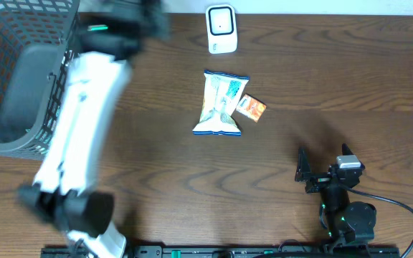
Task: Scan the item barcode
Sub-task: 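Carry the snack bag near the scanner and drop it beside the orange box, then reach into the basket and grasp the green packets with the left gripper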
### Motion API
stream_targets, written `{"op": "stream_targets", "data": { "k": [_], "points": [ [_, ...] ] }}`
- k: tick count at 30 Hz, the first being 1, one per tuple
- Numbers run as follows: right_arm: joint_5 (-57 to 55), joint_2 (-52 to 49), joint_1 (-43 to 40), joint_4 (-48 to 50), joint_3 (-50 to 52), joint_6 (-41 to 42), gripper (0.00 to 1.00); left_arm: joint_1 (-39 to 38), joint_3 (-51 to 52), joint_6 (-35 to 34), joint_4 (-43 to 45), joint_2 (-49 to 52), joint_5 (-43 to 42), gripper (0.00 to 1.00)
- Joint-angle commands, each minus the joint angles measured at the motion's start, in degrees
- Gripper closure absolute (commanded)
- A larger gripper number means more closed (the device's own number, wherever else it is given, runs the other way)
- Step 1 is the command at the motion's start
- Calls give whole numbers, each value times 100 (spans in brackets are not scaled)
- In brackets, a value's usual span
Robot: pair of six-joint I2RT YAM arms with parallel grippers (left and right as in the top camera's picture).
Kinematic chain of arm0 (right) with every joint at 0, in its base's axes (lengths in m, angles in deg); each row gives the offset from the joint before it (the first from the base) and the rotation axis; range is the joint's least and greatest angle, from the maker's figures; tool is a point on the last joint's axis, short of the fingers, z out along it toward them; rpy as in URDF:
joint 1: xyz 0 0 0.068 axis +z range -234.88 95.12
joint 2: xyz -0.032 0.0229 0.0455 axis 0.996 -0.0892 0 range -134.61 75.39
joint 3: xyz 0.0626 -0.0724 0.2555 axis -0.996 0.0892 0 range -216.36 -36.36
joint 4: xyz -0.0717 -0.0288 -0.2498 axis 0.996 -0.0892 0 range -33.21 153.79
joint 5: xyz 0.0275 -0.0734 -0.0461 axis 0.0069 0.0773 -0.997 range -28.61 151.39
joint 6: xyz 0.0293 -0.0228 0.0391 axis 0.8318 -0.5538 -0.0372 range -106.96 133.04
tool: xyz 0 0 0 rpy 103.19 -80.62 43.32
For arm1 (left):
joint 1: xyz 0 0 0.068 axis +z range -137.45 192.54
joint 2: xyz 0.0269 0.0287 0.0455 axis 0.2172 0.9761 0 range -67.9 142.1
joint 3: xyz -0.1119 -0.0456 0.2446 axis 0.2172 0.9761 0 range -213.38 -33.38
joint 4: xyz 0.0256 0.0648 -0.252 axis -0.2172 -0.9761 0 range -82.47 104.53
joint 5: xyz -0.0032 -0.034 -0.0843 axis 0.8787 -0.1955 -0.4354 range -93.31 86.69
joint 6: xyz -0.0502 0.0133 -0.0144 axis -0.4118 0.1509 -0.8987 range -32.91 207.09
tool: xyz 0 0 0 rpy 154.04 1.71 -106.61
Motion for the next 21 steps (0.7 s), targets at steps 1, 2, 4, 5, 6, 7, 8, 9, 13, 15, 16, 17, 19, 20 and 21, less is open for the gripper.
{"op": "stream_targets", "data": {
  "k": [1, 2, 4, 5, 6, 7, 8, 9, 13, 15, 16, 17, 19, 20, 21],
  "points": [
    [-4, 20, -28, -24, 9, 57, 1, 1340, -83, 61, 341, -503, 669, 16],
    [-4, 20, -28, -24, 9, 57, 1, 1644, -83, 63, 350, -542, 629, 8],
    [-4, 20, -28, -24, 9, 57, 1, 2275, -81, 63, 162, -544, 382, 2],
    [-4, 20, -28, -24, 9, 57, 1, 2529, -76, 63, 15, -522, 291, 2],
    [-4, 20, -28, -24, 9, 57, 1, 2802, -74, 66, -256, -485, 166, 2],
    [-4, 20, -28, -26, 9, 57, 1, 3014, -74, 66, -492, -448, 66, 2],
    [-4, 20, -28, -26, 9, 57, 1, 3235, -61, 66, -737, -391, -50, 2],
    [-4, 20, -28, -26, 9, 57, 1, 3405, -26, 66, -896, -341, -142, 2],
    [-4, 20, -28, -26, 9, 57, 1, 3985, 181, 63, -1338, -44, -433, 2],
    [-4, 20, -28, -26, 9, 59, 1, 4183, 216, 15, -1620, 166, -446, 2],
    [-4, 20, -28, -24, 9, 57, 1, 4256, 216, -37, -1757, 267, -446, 2],
    [-4, 20, -28, -24, 9, 57, 1, 4315, 216, -138, -1882, 365, -446, 1],
    [-4, 20, -28, -24, 9, 57, 1, 4417, 216, -479, -2218, 595, -479, 12],
    [-4, 20, -28, -26, 9, 57, 1, 4450, 216, -557, -2350, 684, -599, 12],
    [-4, 20, -28, -26, 9, 57, 1, 4470, 216, -588, -2472, 782, -839, 12]
  ]
}}
